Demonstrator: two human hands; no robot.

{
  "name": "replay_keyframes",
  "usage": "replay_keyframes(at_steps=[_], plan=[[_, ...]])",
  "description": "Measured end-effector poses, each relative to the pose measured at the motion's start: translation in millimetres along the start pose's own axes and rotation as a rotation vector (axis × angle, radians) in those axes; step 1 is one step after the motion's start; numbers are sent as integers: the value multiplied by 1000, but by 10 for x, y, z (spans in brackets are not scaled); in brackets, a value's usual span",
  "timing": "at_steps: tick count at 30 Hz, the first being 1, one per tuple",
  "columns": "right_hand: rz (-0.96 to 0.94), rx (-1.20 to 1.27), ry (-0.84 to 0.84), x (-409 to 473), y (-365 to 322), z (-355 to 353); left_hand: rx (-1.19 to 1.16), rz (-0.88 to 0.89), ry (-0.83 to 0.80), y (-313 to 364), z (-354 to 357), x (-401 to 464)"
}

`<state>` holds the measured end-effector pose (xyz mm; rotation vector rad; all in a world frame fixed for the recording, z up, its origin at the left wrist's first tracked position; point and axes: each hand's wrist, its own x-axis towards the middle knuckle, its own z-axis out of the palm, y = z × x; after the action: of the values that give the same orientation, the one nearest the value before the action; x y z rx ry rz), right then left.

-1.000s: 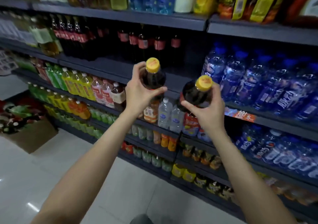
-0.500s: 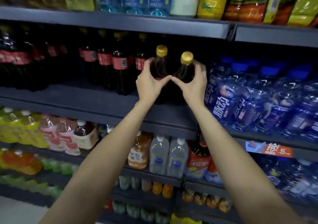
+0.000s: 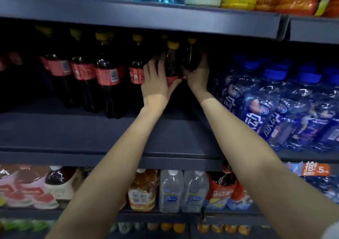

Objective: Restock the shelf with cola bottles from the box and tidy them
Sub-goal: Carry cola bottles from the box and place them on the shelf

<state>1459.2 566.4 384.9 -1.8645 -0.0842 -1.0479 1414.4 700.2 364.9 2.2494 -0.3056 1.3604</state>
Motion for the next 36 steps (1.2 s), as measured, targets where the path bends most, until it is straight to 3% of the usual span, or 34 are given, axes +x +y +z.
replay_keyframes(at_steps=[5,14,19,25,32,36], plan=[[7,-144,-165,-8,113,73,40,-49,-260,-52,-53,102],[47,-354,-269,-274,217,72,38,-32,-261,-44,-96,145],[57,-429,-323,-382,153,52,74,21,-164,-124,17,6],[-1,-451,-376,-625,-118,-190,-67,-11,-353,-51,-36,-99],[-149,-608,-312,-1085,-646,-770,-121,-76,-452,120,-399,-231],[-279,-605,-141,-1461,-868,-1287,-178,-125,-508,387,-854,-548]])
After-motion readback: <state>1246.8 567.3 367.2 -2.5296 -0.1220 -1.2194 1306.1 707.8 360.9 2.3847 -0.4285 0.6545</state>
